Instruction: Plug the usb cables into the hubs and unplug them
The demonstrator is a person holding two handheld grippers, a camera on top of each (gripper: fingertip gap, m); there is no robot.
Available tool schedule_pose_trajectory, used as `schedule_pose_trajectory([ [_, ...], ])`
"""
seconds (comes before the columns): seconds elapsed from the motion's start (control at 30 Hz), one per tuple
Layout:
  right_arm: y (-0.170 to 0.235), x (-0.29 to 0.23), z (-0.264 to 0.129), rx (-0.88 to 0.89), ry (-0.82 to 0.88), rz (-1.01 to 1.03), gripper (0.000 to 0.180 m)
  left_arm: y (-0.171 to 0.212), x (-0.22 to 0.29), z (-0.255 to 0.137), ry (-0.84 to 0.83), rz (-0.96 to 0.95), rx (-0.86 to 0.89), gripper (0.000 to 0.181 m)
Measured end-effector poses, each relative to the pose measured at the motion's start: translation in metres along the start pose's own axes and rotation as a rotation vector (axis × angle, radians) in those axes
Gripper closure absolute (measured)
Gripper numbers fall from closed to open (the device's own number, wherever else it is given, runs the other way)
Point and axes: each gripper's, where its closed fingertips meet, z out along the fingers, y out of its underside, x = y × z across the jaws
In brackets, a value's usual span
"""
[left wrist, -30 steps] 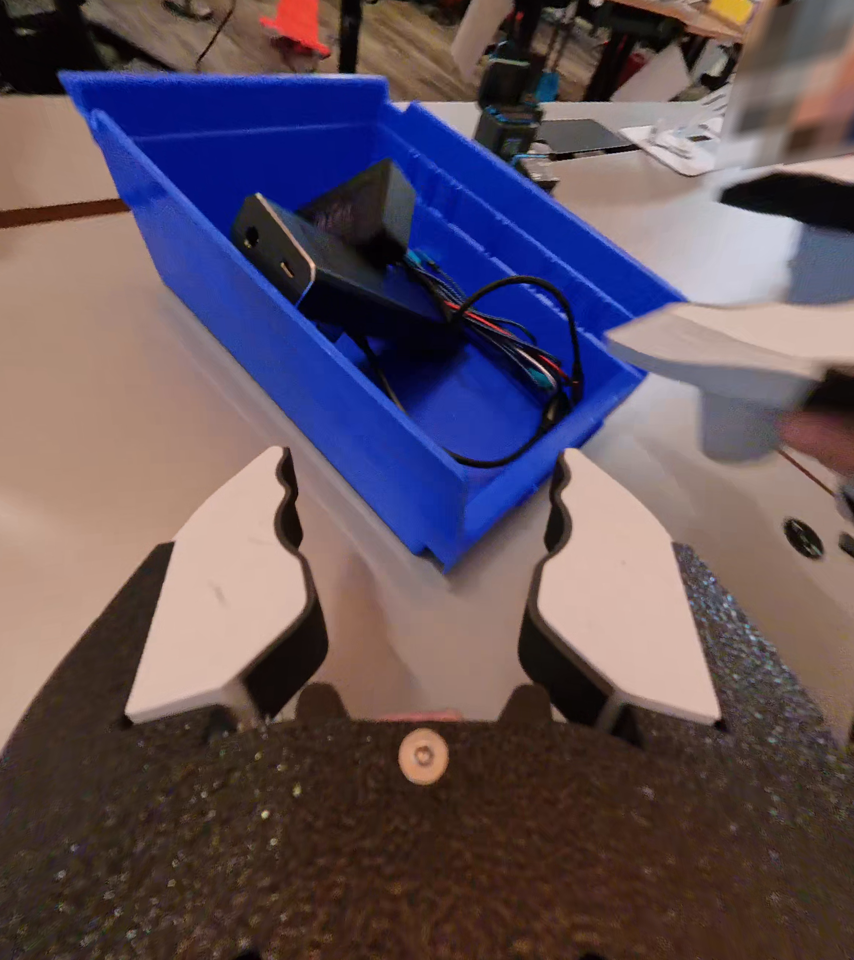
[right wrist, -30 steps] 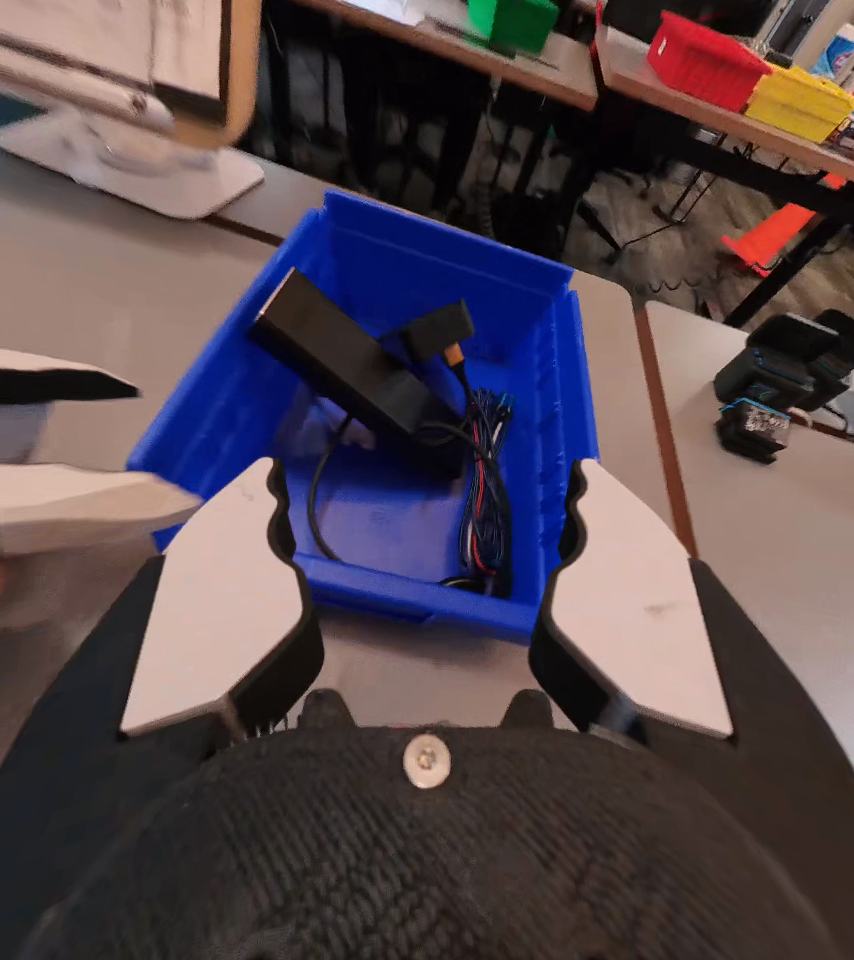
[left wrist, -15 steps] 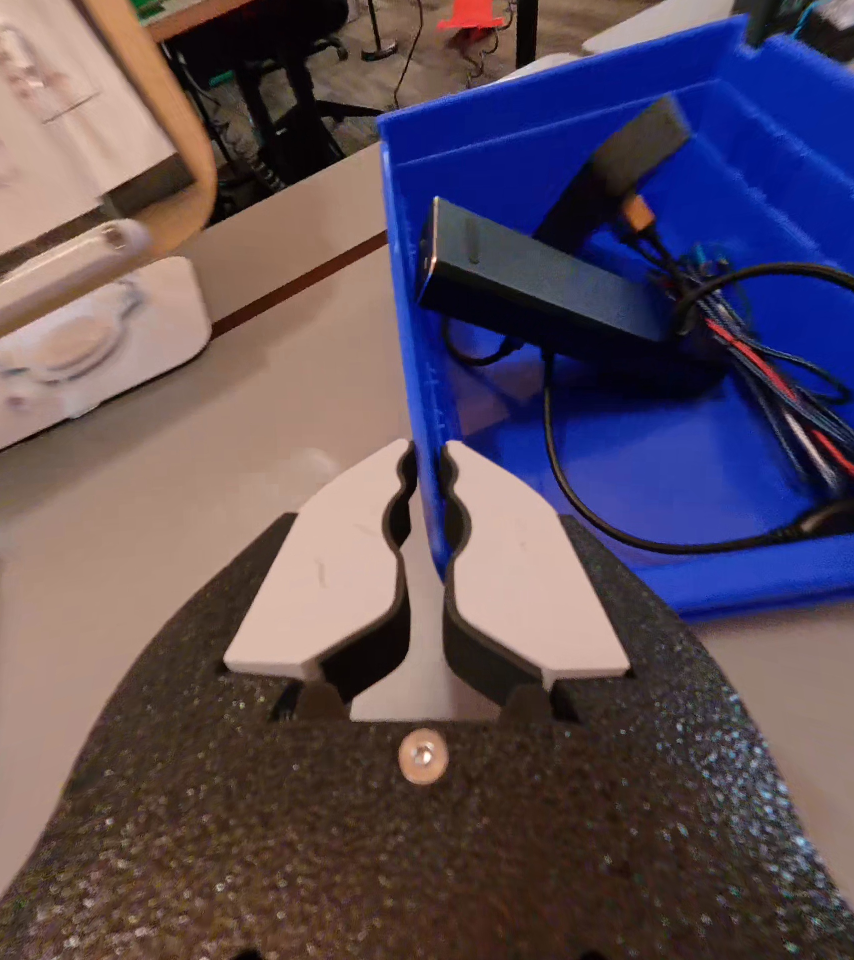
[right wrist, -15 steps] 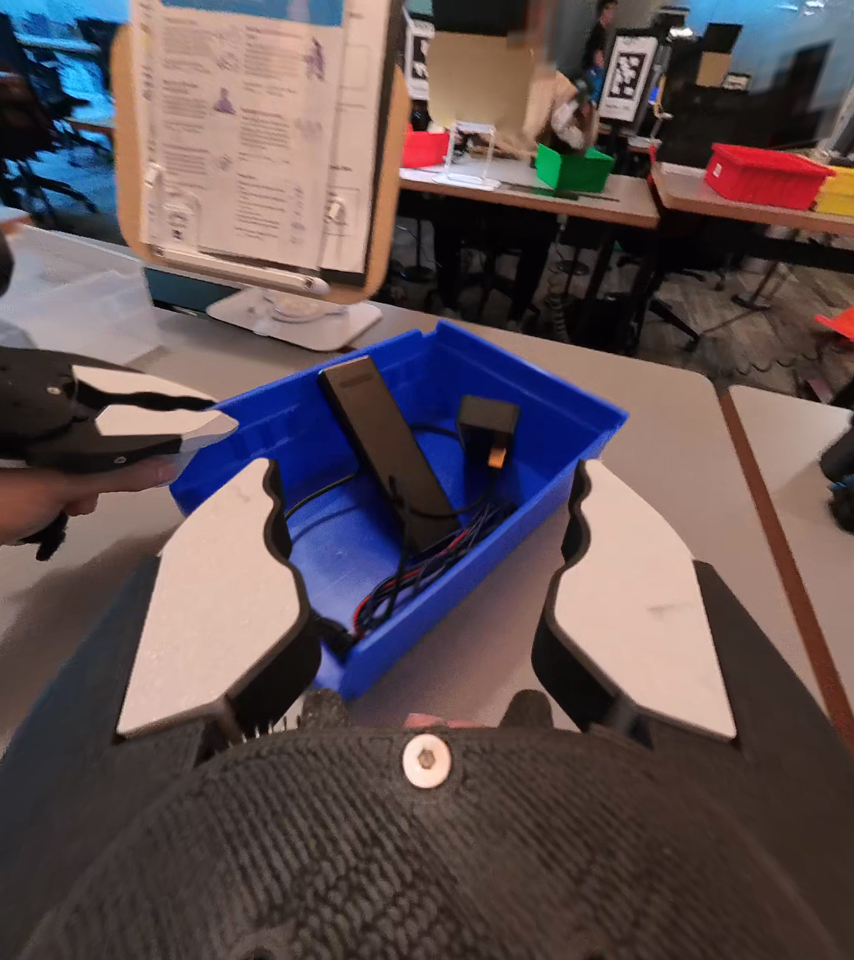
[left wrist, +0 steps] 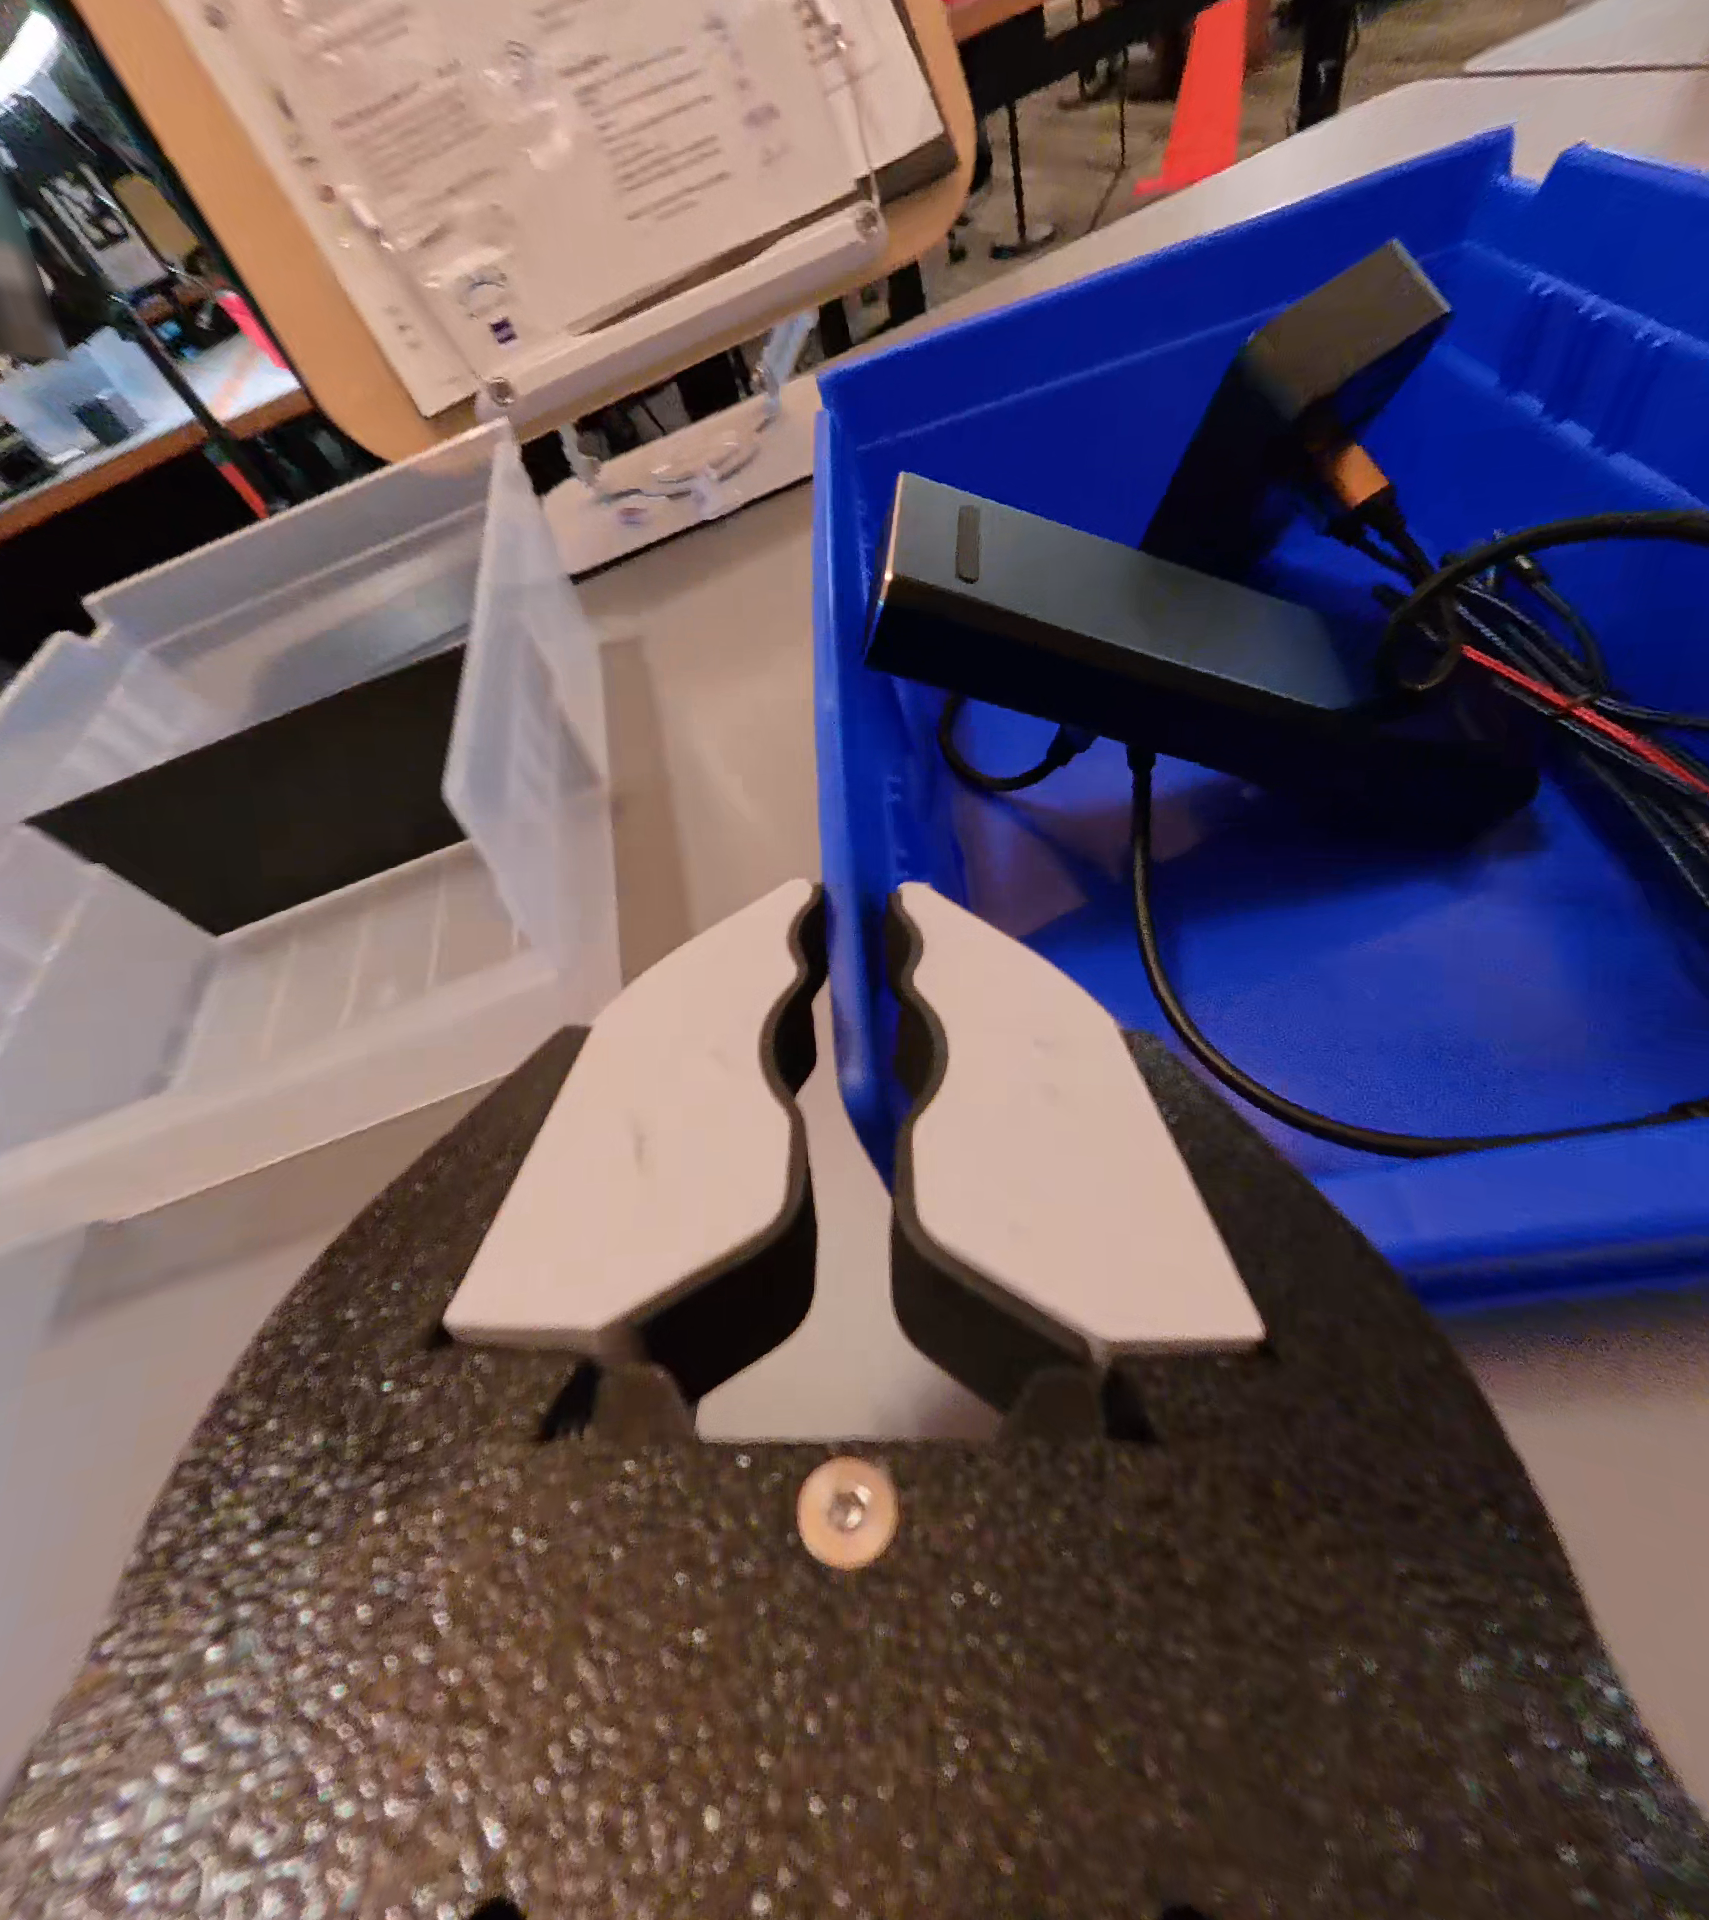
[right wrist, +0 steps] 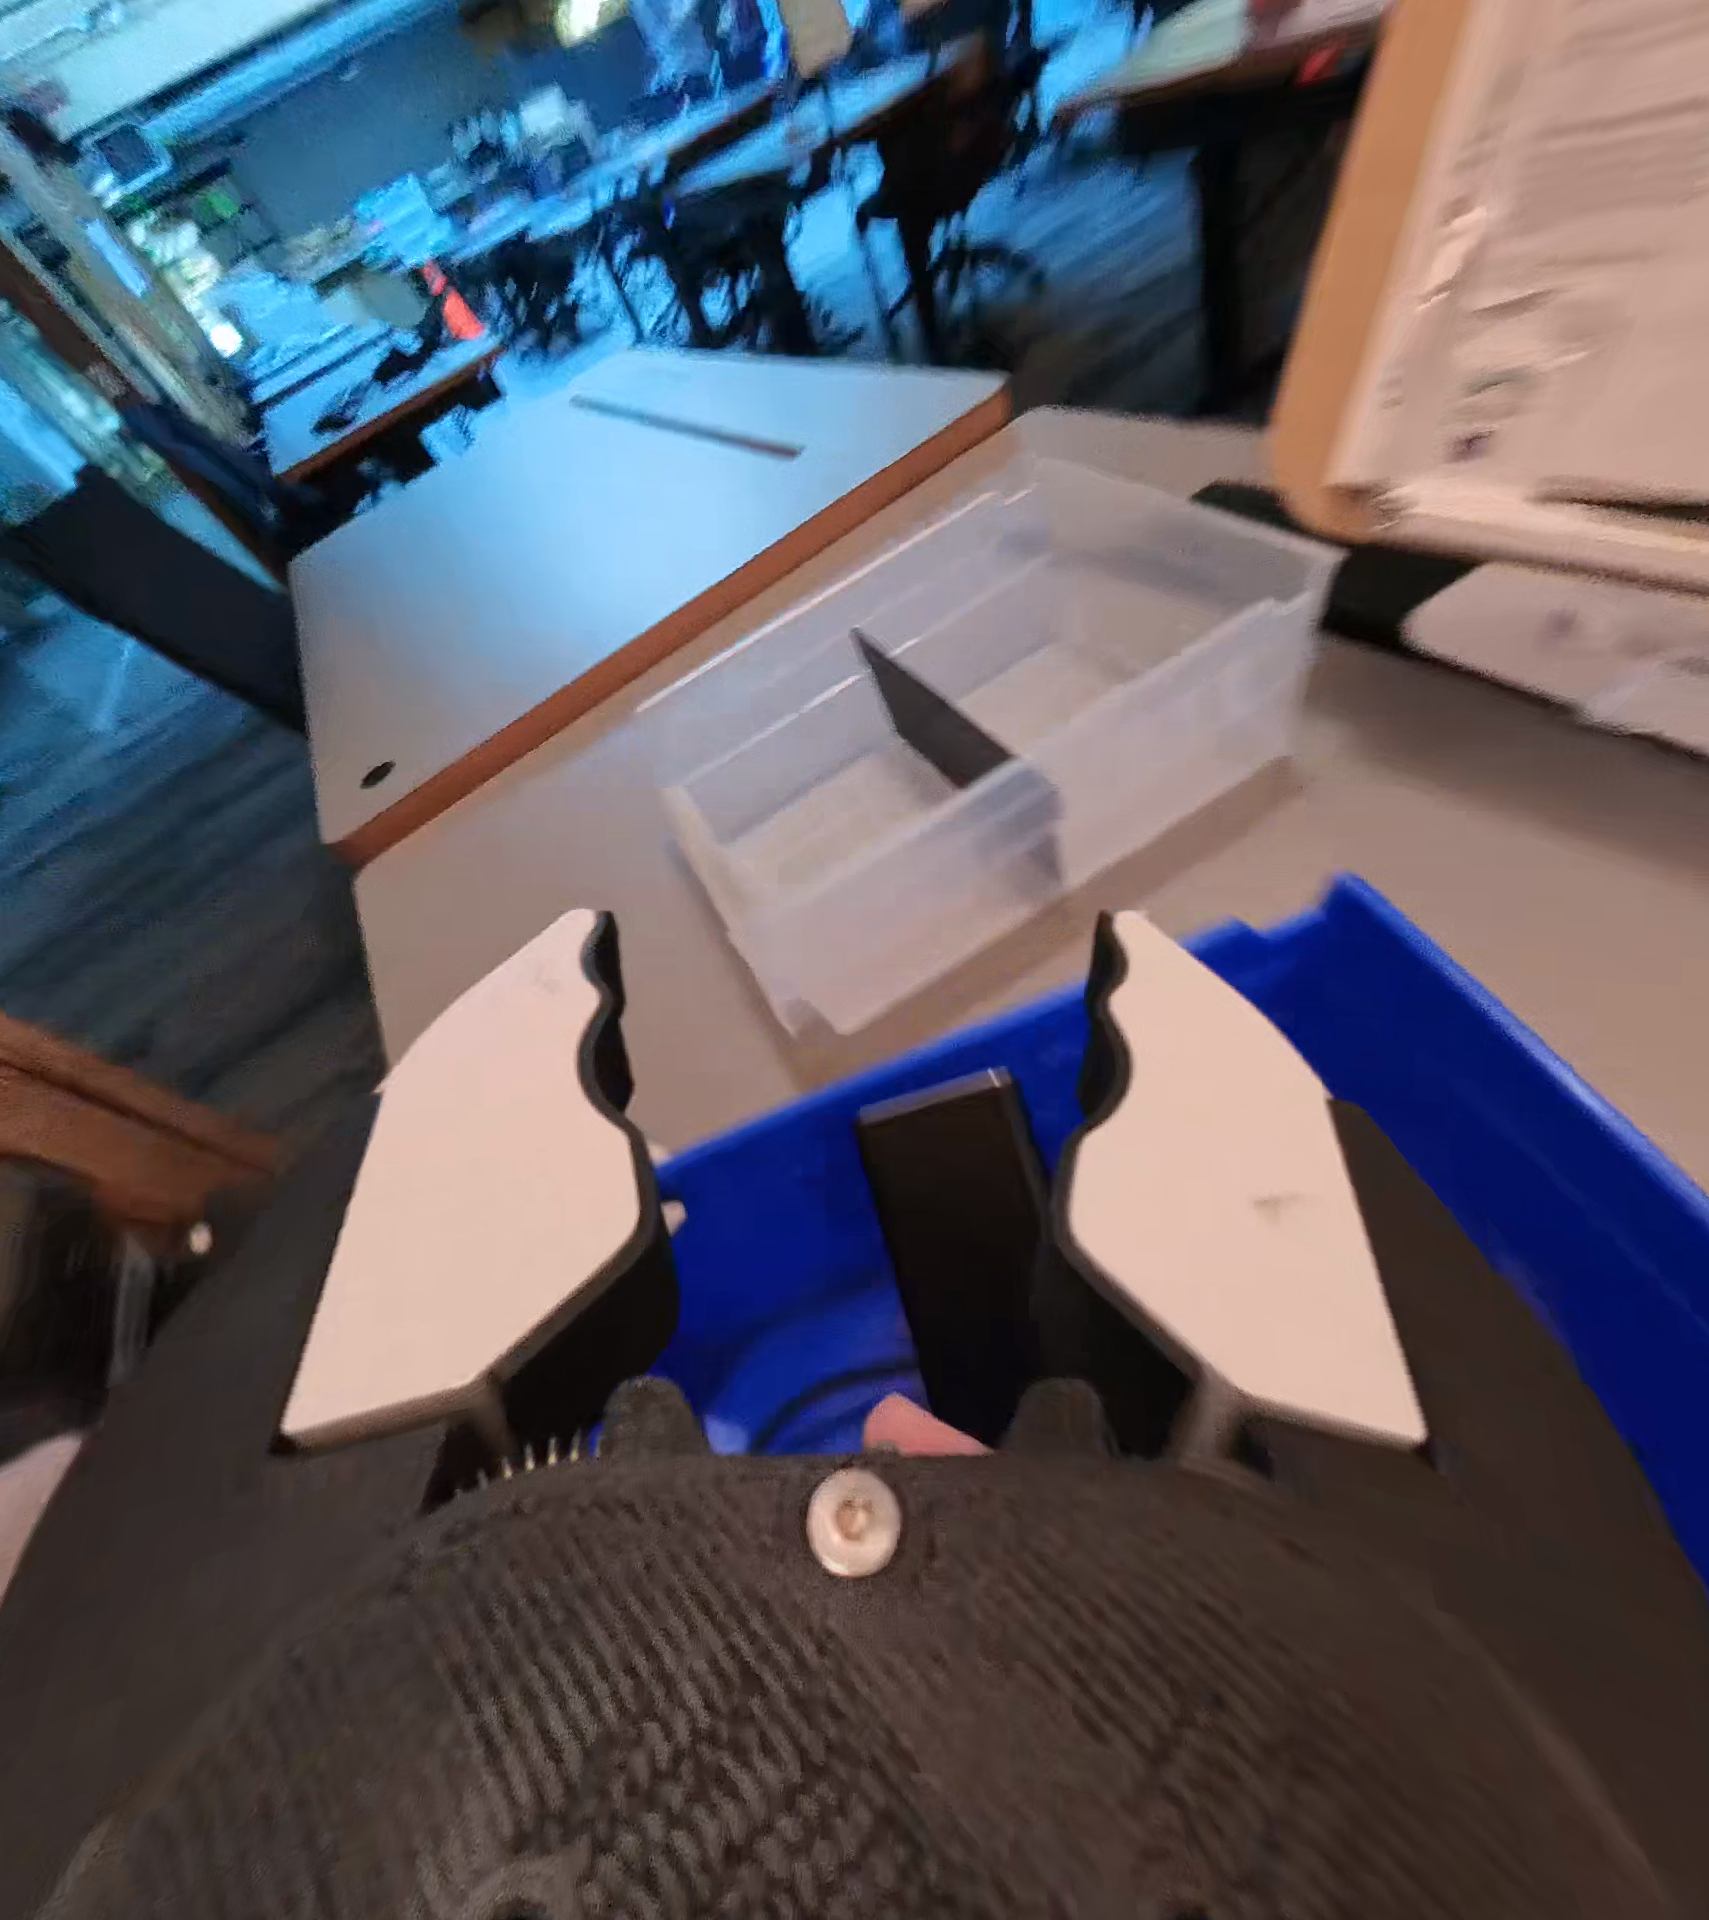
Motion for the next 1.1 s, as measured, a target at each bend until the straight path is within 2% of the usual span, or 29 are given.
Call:
schedule_pose_trajectory([
  [0.07,0.000,-0.002,0.056,-0.151,0.016,0.014,0.099,0.003,-0.005,-0.005,-0.005,-0.033,0.027,0.171],
  [0.13,0.009,0.018,0.103,-0.295,0.152,0.068,0.085,0.003,-0.008,-0.003,-0.001,-0.060,0.052,0.171],
  [0.17,0.017,0.024,0.121,-0.366,0.180,0.093,0.085,0.002,-0.009,-0.002,-0.002,-0.060,0.057,0.171],
  [0.27,0.041,0.030,0.160,-0.490,0.215,0.232,0.095,0.002,-0.014,0.000,-0.033,-0.043,0.067,0.168],
  [0.33,0.053,0.035,0.176,-0.531,0.251,0.278,0.109,0.001,-0.014,-0.001,-0.023,-0.055,0.081,0.169],
  [0.37,0.058,0.040,0.182,-0.542,0.288,0.306,0.112,0.001,-0.012,-0.001,-0.005,-0.062,0.088,0.171],
  [0.43,0.062,0.044,0.191,-0.563,0.330,0.317,0.136,0.001,-0.013,-0.001,0.020,-0.072,0.094,0.172],
  [0.47,0.064,0.048,0.193,-0.585,0.371,0.287,0.141,0.002,-0.013,-0.001,0.031,-0.081,0.098,0.172],
  [0.67,0.084,0.053,0.202,-0.721,0.470,0.222,0.130,0.002,-0.014,-0.002,0.026,-0.060,0.097,0.172],
  [0.73,0.092,0.057,0.205,-0.742,0.493,0.181,0.132,0.002,-0.015,-0.001,0.028,-0.059,0.097,0.172],
  [0.9,0.092,0.062,0.215,-0.698,0.505,0.140,0.146,0.003,-0.018,0.000,0.016,-0.039,0.095,0.172],
  [1.0,0.083,0.068,0.213,-0.675,0.483,0.132,0.172,0.003,-0.020,0.000,-0.005,-0.030,0.097,0.171],
  [1.1,0.080,0.064,0.212,-0.742,0.415,0.016,0.174,0.003,-0.020,-0.001,-0.051,0.010,0.092,0.170],
])
